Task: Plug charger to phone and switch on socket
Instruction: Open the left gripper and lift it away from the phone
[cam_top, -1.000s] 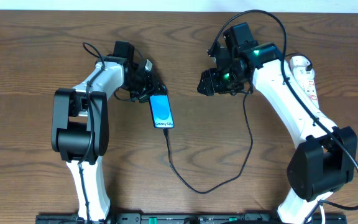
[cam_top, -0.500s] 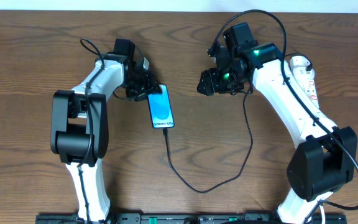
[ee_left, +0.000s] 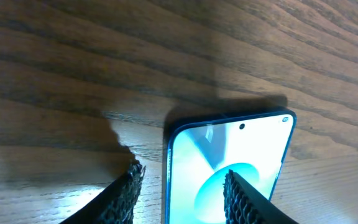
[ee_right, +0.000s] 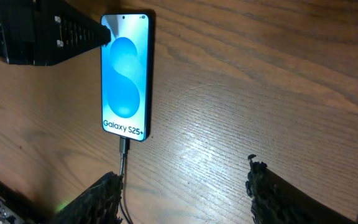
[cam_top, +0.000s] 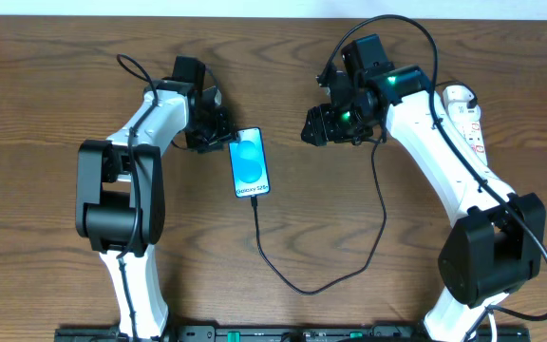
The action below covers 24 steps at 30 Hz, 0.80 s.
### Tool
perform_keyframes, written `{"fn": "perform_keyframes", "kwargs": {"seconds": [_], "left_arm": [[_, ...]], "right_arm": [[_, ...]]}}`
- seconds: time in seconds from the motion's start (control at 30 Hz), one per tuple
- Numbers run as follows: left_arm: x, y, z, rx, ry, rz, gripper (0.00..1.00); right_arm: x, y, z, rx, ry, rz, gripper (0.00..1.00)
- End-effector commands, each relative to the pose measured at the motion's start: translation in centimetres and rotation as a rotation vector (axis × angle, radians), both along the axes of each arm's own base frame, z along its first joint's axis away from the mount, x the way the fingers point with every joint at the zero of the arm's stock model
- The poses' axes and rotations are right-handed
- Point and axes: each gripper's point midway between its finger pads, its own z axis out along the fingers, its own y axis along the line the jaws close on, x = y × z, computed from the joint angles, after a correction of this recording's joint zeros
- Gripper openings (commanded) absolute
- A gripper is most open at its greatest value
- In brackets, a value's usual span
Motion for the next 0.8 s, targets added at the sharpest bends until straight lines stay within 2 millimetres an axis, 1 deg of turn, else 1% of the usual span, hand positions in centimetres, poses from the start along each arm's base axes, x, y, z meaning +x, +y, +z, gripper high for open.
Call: {"fn": "perform_keyframes", "kwargs": {"seconds": [0.0, 0.03, 0.13, 0.2, 0.23, 0.27, 0.3, 0.33, 0.37, 0.4, 0.43, 0.47, 0.53, 0.57, 0.63, 0.67, 0.77], "left_arm": [[-1.1, 3.2, -2.8, 0.152, 0.058, 0.015, 0.50], [-1.1, 3.9, -2.3, 0.152, 0.065, 0.021, 0.50], [-1.0, 5.1, -1.2, 0.152, 0.074, 0.050, 0.50], [-0.5, 6.7, 0.6, 0.147, 0.048, 0.090, 0.50], [-0.4, 6.9, 1.1, 0.146, 0.039, 0.097, 0.50], [-0.2, 7.8, 2.4, 0.143, 0.013, 0.119, 0.50], [0.0, 8.3, 3.3, 0.141, -0.005, 0.132, 0.50], [0.3, 9.1, 5.1, 0.139, -0.046, 0.154, 0.50], [0.4, 9.5, 6.0, 0.139, -0.070, 0.166, 0.50], [0.7, 10.3, 8.0, 0.138, -0.119, 0.187, 0.50], [0.8, 10.7, 9.3, 0.138, -0.150, 0.199, 0.50], [0.8, 11.0, 10.3, 0.138, -0.176, 0.209, 0.51], [0.8, 11.6, 12.5, 0.138, -0.229, 0.225, 0.56], [0.7, 11.8, 14.1, 0.138, -0.267, 0.233, 0.58], [0.4, 12.0, 16.2, 0.139, -0.317, 0.240, 0.59], [0.2, 12.0, 17.5, 0.138, -0.352, 0.242, 0.64], [-0.2, 11.9, 19.7, 0.138, -0.408, 0.246, 0.68]], "right_arm": [[0.1, 0.3, 0.5, 0.001, -0.020, 0.020, 0.64], [0.1, 0.3, 0.5, 0.001, -0.020, 0.020, 0.64], [0.2, 0.4, 0.5, 0.002, -0.025, 0.020, 0.65], [0.4, 0.5, 0.6, 0.006, -0.035, 0.020, 0.66], [0.5, 0.5, 0.6, 0.007, -0.037, 0.020, 0.66], [0.5, 0.5, 0.6, 0.008, -0.039, 0.020, 0.67], [0.5, 0.5, 0.6, 0.008, -0.038, 0.020, 0.67], [0.5, 0.5, 0.6, 0.008, -0.038, 0.020, 0.67], [0.5, 0.5, 0.6, 0.008, -0.039, 0.020, 0.67], [0.5, 0.5, 0.6, 0.008, -0.040, 0.020, 0.67], [0.5, 0.5, 0.6, 0.008, -0.041, 0.020, 0.67], [0.5, 0.5, 0.6, 0.008, -0.041, 0.020, 0.67], [0.5, 0.5, 0.6, 0.008, -0.041, 0.020, 0.67], [0.6, 0.5, 0.6, 0.008, -0.041, 0.020, 0.67], [0.6, 0.5, 0.6, 0.008, -0.042, 0.020, 0.67], [0.6, 0.5, 0.6, 0.008, -0.041, 0.020, 0.67], [0.6, 0.4, 0.6, 0.001, -0.044, 0.017, 0.67]]}}
